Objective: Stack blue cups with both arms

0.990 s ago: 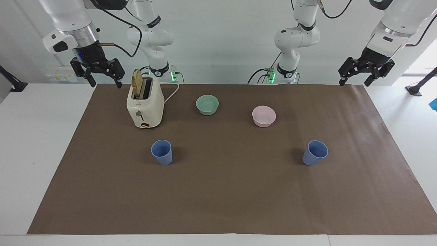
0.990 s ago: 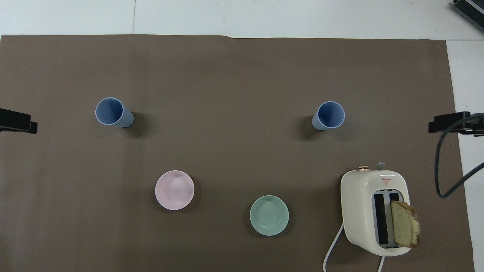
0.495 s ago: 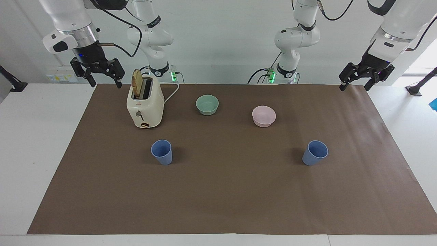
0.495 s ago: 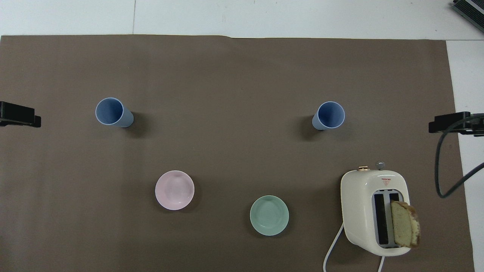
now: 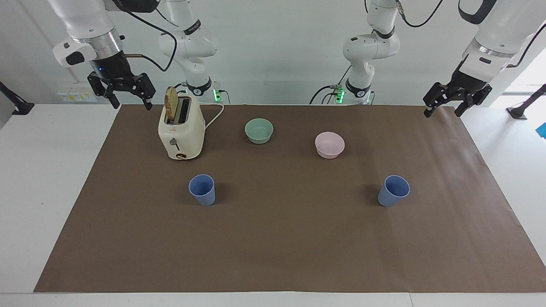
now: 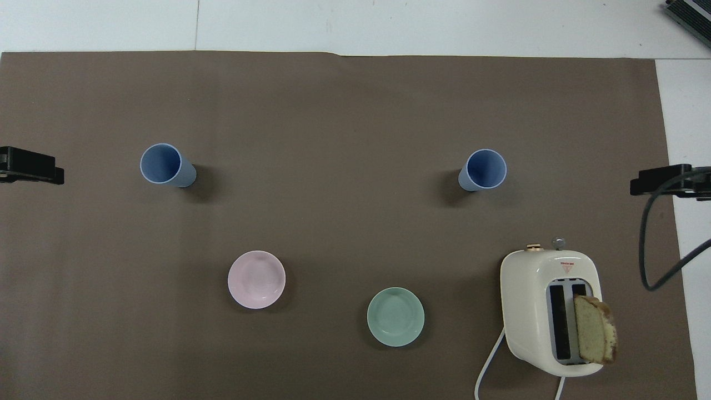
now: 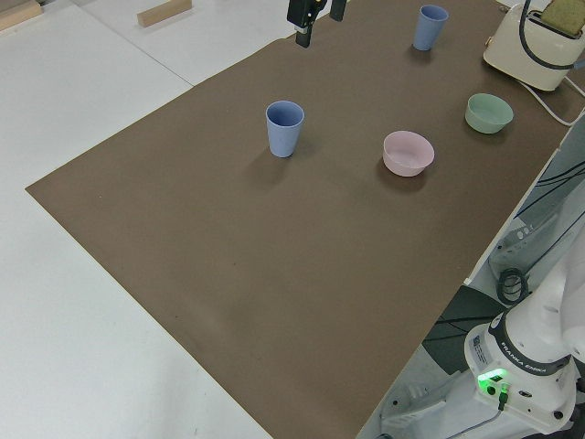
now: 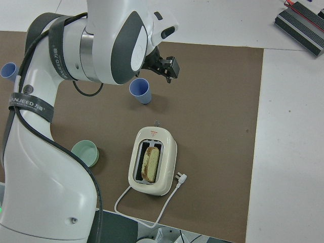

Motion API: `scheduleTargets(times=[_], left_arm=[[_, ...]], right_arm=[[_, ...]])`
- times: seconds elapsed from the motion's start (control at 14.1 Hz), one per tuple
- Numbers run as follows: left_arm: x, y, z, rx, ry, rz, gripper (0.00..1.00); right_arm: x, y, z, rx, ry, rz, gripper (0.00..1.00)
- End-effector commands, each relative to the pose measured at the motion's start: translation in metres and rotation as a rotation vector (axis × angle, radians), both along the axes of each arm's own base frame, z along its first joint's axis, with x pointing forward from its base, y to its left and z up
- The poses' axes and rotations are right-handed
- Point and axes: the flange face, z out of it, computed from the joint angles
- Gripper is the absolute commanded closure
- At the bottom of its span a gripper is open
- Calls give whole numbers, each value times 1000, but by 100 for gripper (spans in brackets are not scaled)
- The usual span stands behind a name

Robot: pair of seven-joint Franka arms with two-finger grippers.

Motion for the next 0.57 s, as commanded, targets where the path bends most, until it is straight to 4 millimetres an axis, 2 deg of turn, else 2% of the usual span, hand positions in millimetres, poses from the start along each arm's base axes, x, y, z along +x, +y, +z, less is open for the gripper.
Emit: scheduleTargets(times=[0.0,0.5], left_arm=[[2,2,-5,-4,-13,13,0],[2,2,-8,-3,-7,10,0]], right_arm=[[-1,0,1,3,-8,-17,0],[-1,0,1,3,-8,-17,0]])
